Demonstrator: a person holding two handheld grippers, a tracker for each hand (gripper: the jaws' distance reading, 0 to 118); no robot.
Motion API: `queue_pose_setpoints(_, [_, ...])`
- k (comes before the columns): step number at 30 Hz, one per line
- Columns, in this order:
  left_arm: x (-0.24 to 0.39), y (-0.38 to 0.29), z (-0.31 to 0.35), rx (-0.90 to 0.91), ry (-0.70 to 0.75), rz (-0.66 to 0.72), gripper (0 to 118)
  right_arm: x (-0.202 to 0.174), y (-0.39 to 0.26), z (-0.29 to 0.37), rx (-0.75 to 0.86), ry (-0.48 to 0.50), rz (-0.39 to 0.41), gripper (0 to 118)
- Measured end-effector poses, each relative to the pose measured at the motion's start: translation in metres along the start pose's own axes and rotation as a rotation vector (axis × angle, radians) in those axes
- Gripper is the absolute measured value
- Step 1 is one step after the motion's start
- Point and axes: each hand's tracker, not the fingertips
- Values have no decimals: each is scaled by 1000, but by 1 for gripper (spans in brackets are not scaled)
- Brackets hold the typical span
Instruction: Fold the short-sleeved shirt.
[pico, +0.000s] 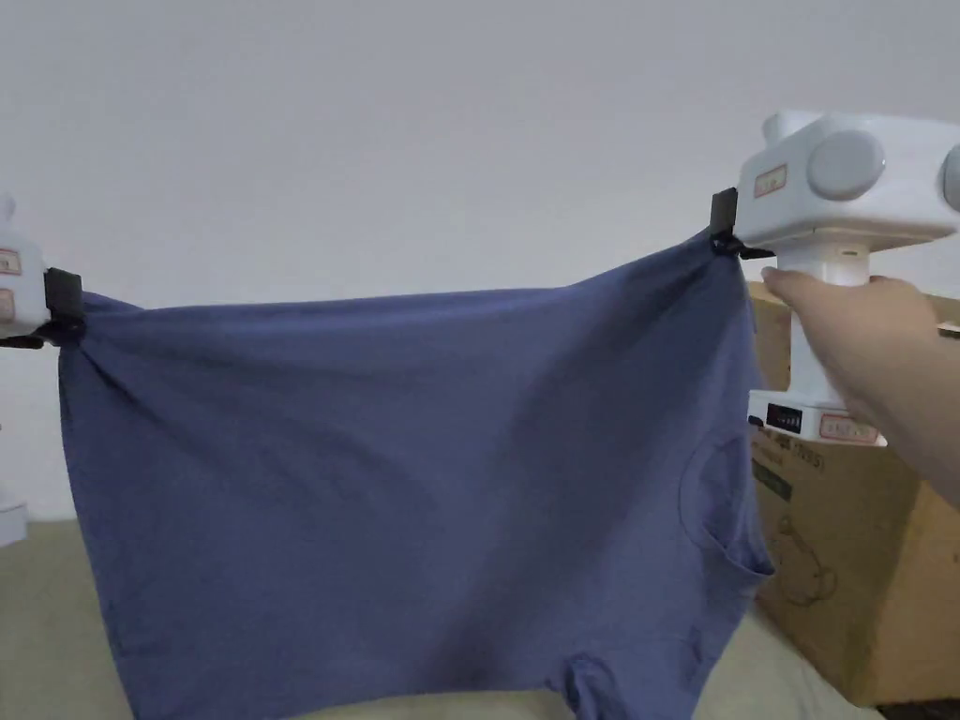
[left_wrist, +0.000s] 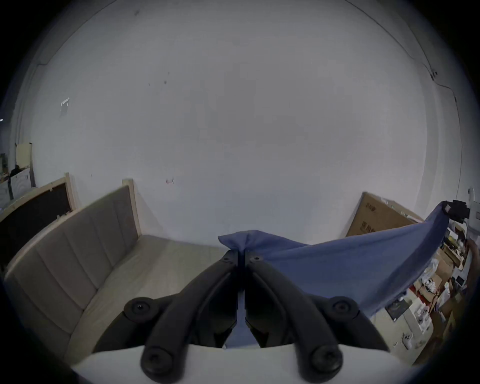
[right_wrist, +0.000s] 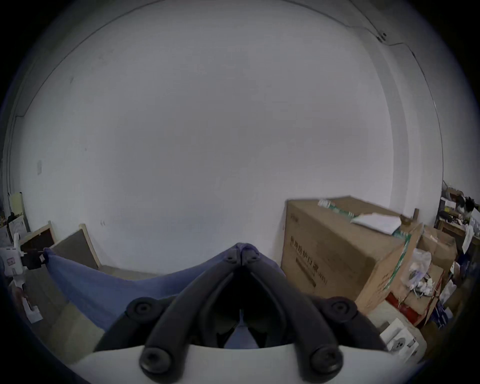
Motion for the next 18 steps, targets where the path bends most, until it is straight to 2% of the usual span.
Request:
queue_pose_setpoints(4, [-14,-72,-31,-155,-12,32,2,11,-104,-28,-196,-4,-16,0])
queue_pose_setpoints(8, [-33,-179,-51,-374,-38,36,2,30,-238,-33,-432,19,-61,0])
queue_pose_setpoints(10, [-46,-234,-52,-504,-59,45,2,43,-303,-18,-572,28,-63,0])
queue_pose_setpoints(13, [-63,-313,-24,-651,-72,65,2,62,-389,18,-733,25,-7,0])
queue_pose_setpoints(14, [-72,-333,-12,-697,-87,89,2,71,-413,37,-758,47,-26,0])
queue_pose_setpoints(15, [-79,-349,1,-716,-94,110,2,79,-432,54,-800,69,-32,0])
queue_pose_setpoints(17, [-75,-380,44,-780,-98,62,2,93,-461,98,-872,96,17,0])
queue_pose_setpoints(18, [-80,-389,57,-809,-125,54,2,99,-468,117,-898,115,12,0])
